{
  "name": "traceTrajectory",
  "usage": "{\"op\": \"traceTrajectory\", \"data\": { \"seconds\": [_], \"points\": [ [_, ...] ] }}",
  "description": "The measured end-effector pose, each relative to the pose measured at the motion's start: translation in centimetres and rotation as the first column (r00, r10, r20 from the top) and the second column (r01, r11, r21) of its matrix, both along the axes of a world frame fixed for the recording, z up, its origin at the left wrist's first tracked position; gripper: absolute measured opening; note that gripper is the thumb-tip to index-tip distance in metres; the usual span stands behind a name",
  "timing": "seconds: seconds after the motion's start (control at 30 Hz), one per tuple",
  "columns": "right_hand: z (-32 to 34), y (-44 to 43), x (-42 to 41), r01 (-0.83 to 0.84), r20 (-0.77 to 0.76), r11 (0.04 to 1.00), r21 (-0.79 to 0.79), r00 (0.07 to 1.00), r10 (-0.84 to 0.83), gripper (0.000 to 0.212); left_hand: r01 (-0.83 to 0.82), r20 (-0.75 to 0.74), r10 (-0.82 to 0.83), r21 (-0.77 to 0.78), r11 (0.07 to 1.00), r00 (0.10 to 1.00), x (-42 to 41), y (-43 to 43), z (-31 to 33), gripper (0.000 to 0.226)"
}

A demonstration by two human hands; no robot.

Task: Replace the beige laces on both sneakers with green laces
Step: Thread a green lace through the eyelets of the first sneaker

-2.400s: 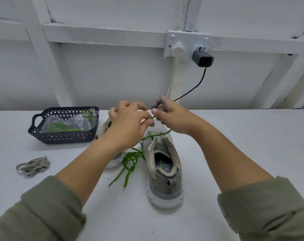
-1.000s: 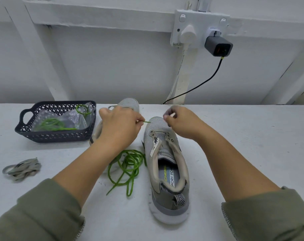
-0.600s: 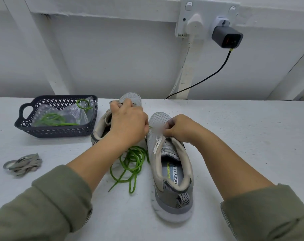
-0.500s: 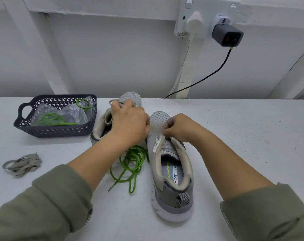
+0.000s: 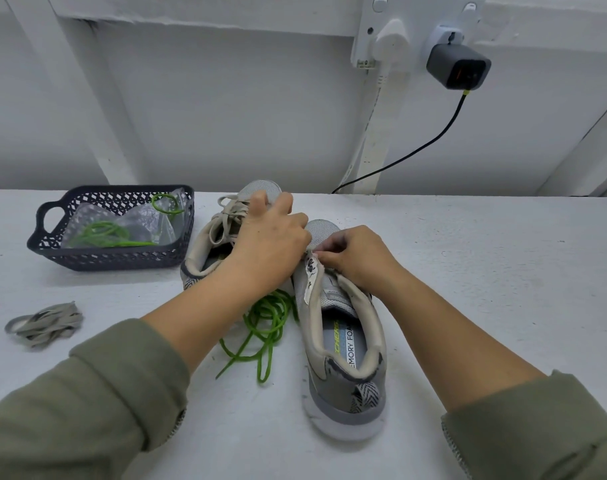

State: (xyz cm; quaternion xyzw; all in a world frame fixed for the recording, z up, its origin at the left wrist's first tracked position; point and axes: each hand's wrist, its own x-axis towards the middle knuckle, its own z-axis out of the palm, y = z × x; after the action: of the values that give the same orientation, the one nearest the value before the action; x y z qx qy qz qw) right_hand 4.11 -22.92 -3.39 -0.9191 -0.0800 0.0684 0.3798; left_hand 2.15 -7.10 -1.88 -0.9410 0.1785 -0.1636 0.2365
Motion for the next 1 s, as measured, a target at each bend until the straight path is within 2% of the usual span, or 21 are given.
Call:
{"op": "traceTrajectory", "data": {
  "seconds": [0.1,0.2,0.33,0.4,0.53,0.63,0.7,0.77,0.83,0.9,0.93,1.0],
  "points": [
    [-0.3,0.2,-0.2,0.022,0.034,1.0,-0.015,0.999,-0.021,0.005,0.022,0.013,-0.022,0.013,1.0,1.0,0.3,-0.4,0.1,0.005],
    [-0.5,0.4,-0.2,0.015,0.042,0.999,-0.039,0.999,-0.013,0.009,-0.041,-0.036,0.038,-0.067,0.997,0.999,0.2,-1.2,-0.3,0.016],
    [-0.3,0.9,-0.1,0.011,0.057,0.993,-0.12,0.998,-0.004,0.004,-0.139,0.006,0.14,-0.088,0.986,0.99,-0.4,-1.4,0.0,0.004],
    [-0.1,1.2,-0.1,0.01,0.065,0.984,-0.178,0.998,0.002,0.011,-0.134,-0.028,0.132,-0.12,0.984,0.991,-0.2,-1.3,-0.3,0.012],
    [1.2,1.3,0.2,-0.149,-0.017,0.917,-0.37,0.988,0.154,0.015,-0.123,-0.028,0.12,-0.168,0.978,0.992,0.0,-1.0,-0.6,0.02],
    [3.4,-0.6,0.6,-0.18,-0.029,0.896,-0.405,0.982,0.184,0.022,-0.143,-0.086,0.129,-0.189,0.972,0.988,0.0,-0.6,-0.6,0.022],
    [4.2,-1.9,0.7,-0.151,0.046,0.881,-0.449,0.98,0.192,0.019,-0.149,-0.133,0.116,-0.267,0.952,0.984,0.0,-0.7,-0.1,0.026],
    [4.1,-2.4,0.6,-0.121,0.139,0.861,-0.494,0.967,0.216,0.012,-0.144,-0.158,0.08,-0.451,0.881,0.984,0.1,-1.1,0.6,0.029],
    [3.7,-2.3,0.4,-0.106,0.234,0.884,-0.456,0.944,0.234,0.005,-0.194,-0.279,0.017,-0.62,0.76,0.96,0.4,-1.4,1.0,0.027],
    [3.4,-2.2,0.3,-0.087,0.278,0.927,-0.366,0.94,0.198,0.004,-0.278,-0.397,-0.038,-0.704,0.654,0.917,0.6,-1.6,1.0,0.019],
    [3.3,-2.3,0.3,-0.064,0.263,0.951,-0.304,0.954,0.148,0.004,-0.289,-0.406,-0.045,-0.721,0.63,0.913,0.7,-1.6,0.8,0.015],
    [3.0,-2.8,0.4,0.021,0.12,0.987,-0.159,0.993,-0.002,0.005,-0.26,-0.373,-0.047,-0.725,0.638,0.927,0.8,-1.6,0.4,0.012]
  ]
}}
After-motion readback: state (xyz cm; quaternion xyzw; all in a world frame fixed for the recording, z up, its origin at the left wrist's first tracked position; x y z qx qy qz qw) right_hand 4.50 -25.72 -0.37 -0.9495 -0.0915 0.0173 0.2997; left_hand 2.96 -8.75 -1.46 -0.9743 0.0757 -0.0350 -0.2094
